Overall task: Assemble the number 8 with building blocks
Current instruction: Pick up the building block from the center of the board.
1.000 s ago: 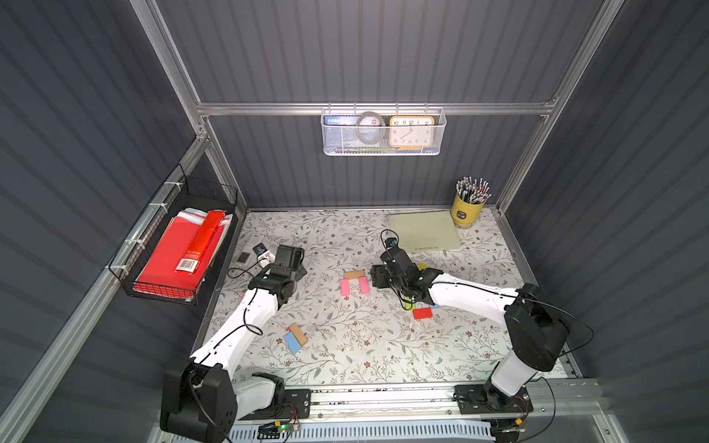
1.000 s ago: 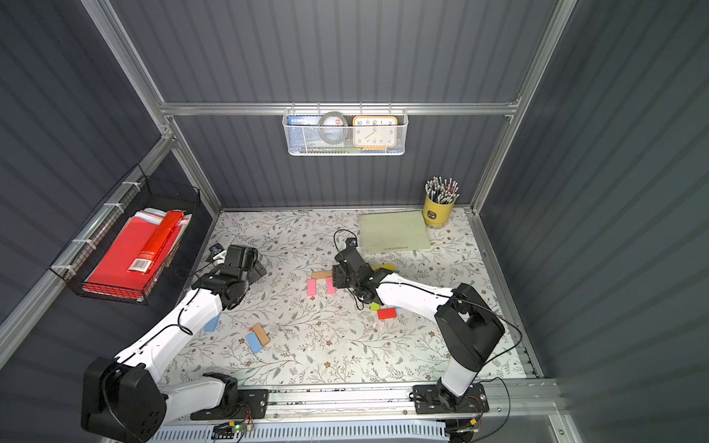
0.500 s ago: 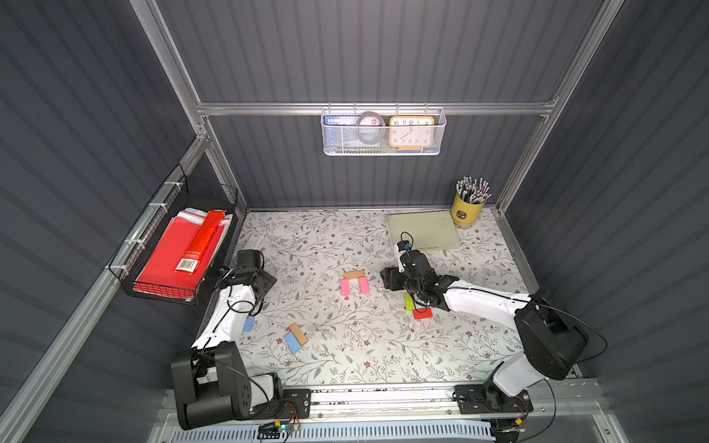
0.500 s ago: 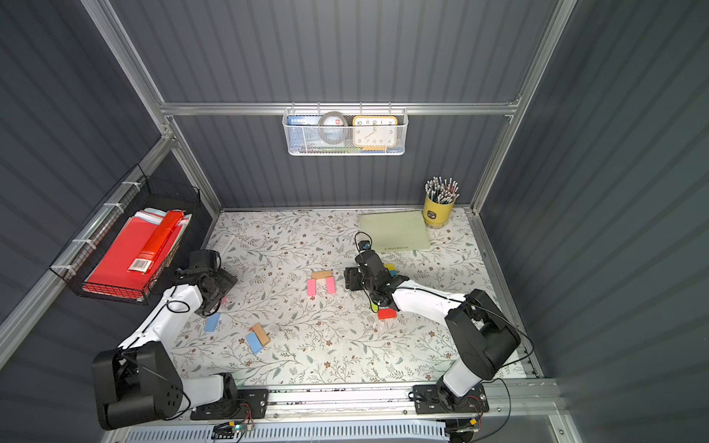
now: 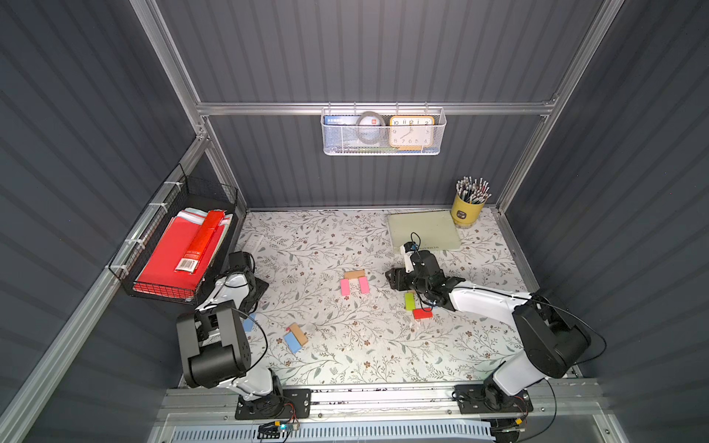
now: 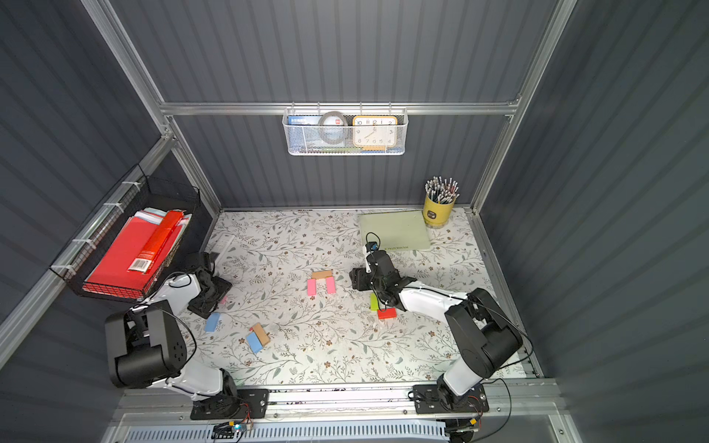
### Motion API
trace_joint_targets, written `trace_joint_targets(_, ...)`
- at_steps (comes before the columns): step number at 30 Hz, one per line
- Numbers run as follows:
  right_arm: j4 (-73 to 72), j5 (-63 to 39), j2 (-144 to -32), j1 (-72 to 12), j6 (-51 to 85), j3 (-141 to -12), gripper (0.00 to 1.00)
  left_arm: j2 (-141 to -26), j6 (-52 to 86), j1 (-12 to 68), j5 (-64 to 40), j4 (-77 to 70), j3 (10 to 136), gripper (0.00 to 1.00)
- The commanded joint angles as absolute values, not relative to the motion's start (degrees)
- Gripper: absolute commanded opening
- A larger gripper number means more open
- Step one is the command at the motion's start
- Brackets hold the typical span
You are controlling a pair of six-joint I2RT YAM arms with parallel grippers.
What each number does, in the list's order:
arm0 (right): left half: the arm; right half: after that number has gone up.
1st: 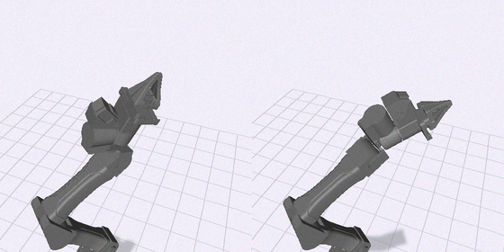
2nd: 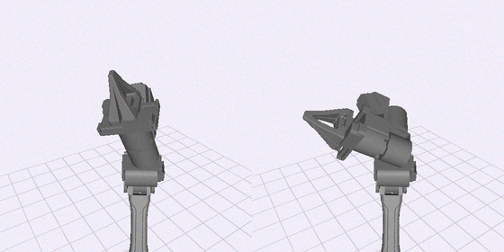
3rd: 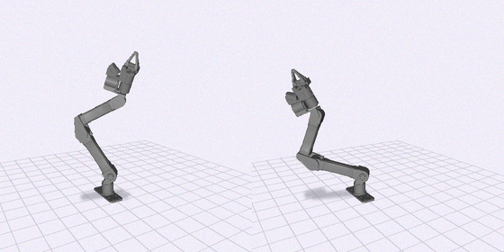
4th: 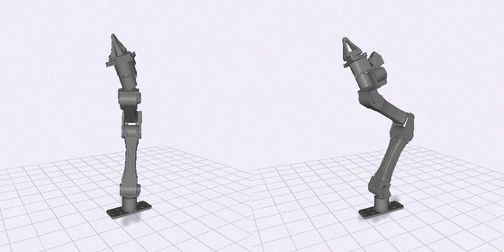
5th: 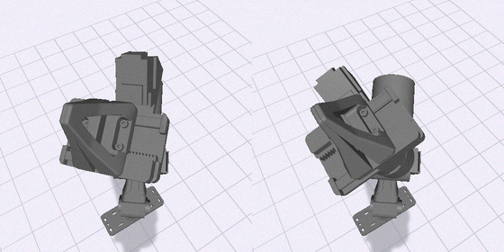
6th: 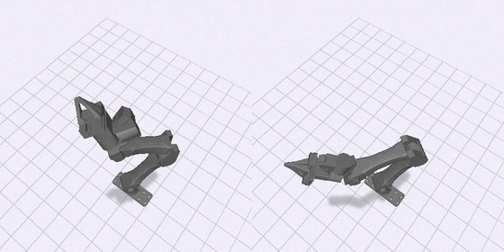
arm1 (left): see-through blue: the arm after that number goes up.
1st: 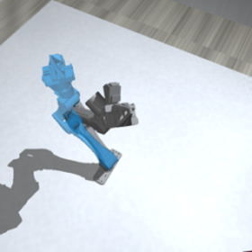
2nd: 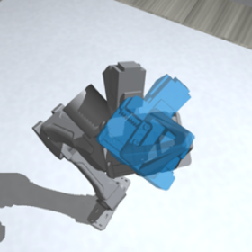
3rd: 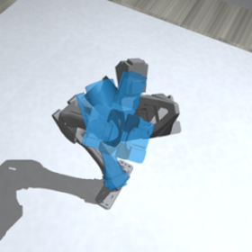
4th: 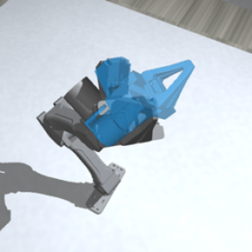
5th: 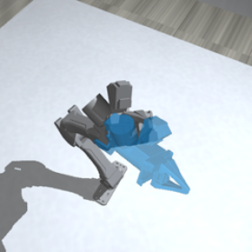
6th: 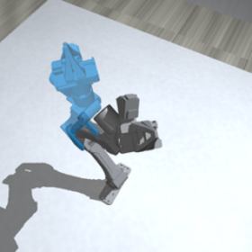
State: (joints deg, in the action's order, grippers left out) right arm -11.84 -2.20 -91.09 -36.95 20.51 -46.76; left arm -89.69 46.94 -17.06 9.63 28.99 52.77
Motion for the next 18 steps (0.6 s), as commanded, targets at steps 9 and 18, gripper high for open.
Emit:
trace_joint_targets(9, -13.4, -4.4, -91.0, -36.3, 20.4, -45.9, 0.69, -95.2, 45.4, -17.7, 9.5, 28.8, 57.8, 0.72)
trace_joint_targets(18, -13.3, -4.6, -91.5, -35.9, 20.7, -45.8, 0.69, -98.1, 46.1, -17.8, 9.1, 29.2, 58.7, 0.65)
